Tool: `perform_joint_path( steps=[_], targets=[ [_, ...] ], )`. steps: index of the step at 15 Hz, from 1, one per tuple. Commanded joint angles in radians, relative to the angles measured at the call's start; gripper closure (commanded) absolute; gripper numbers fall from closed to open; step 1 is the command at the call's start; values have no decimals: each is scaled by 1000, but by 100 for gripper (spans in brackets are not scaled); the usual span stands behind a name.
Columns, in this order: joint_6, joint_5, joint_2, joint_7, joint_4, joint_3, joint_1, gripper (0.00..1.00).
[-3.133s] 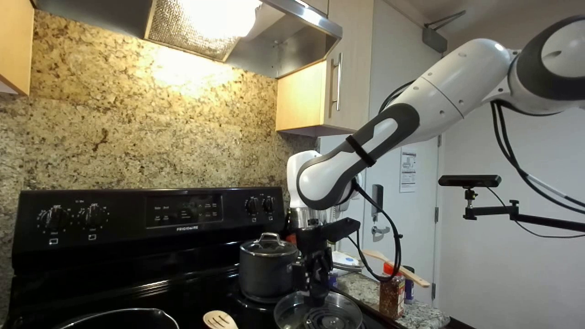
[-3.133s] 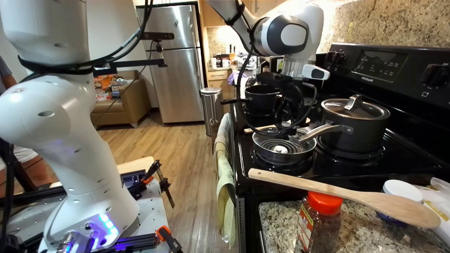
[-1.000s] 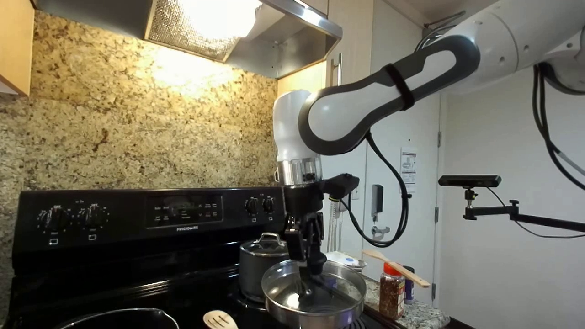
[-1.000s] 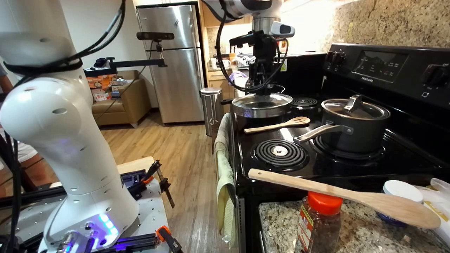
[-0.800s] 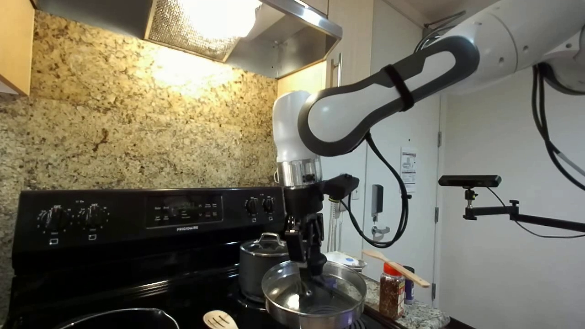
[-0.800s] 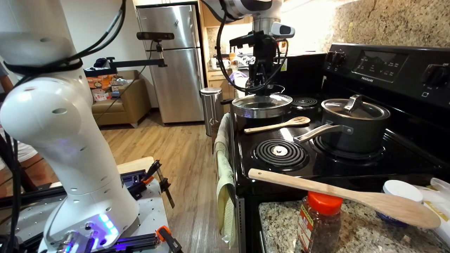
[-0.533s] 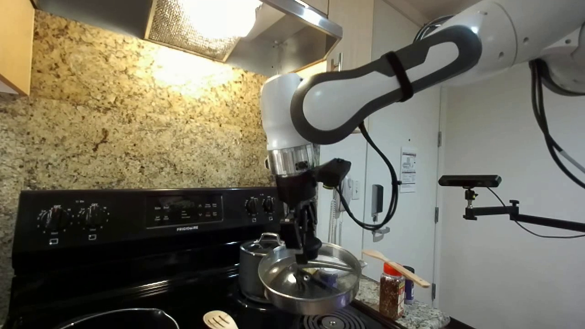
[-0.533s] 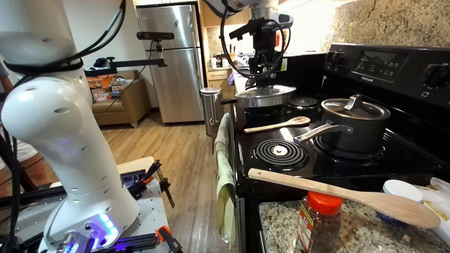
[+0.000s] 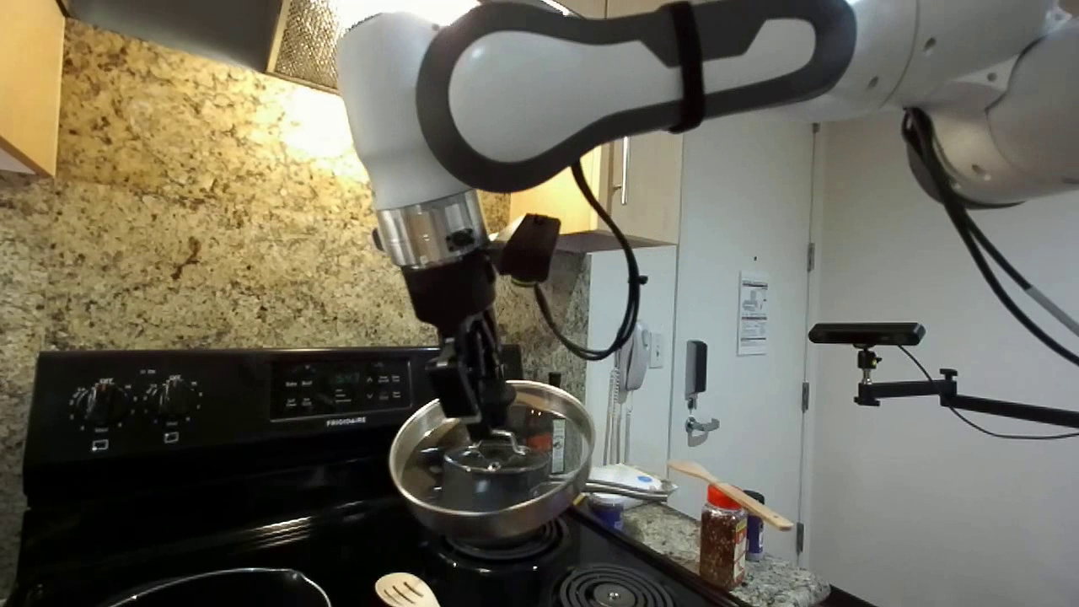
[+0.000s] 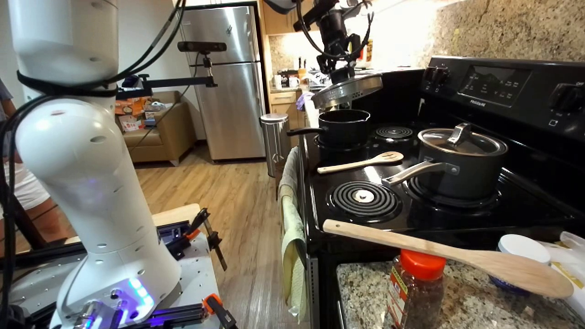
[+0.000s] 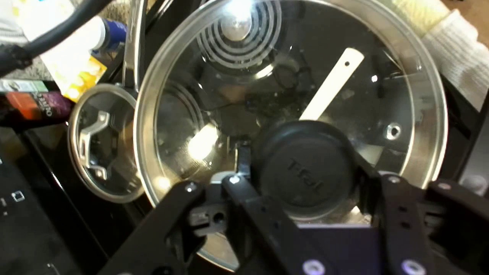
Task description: Put the glass lid on top of the black pot on the left
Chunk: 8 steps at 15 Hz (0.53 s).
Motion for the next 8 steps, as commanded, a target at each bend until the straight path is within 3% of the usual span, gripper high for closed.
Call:
perform_joint_path(
  steps=[1,3,4,8],
  targets=[
    [-14,-52,181,-157,248,6,35,65],
    [-22,-70,252,-196,347,-11,64,65],
    [11,-26,179,-134,212,-14,54,40],
    [14,-44,250,-156,301,-7,55,40]
  ],
)
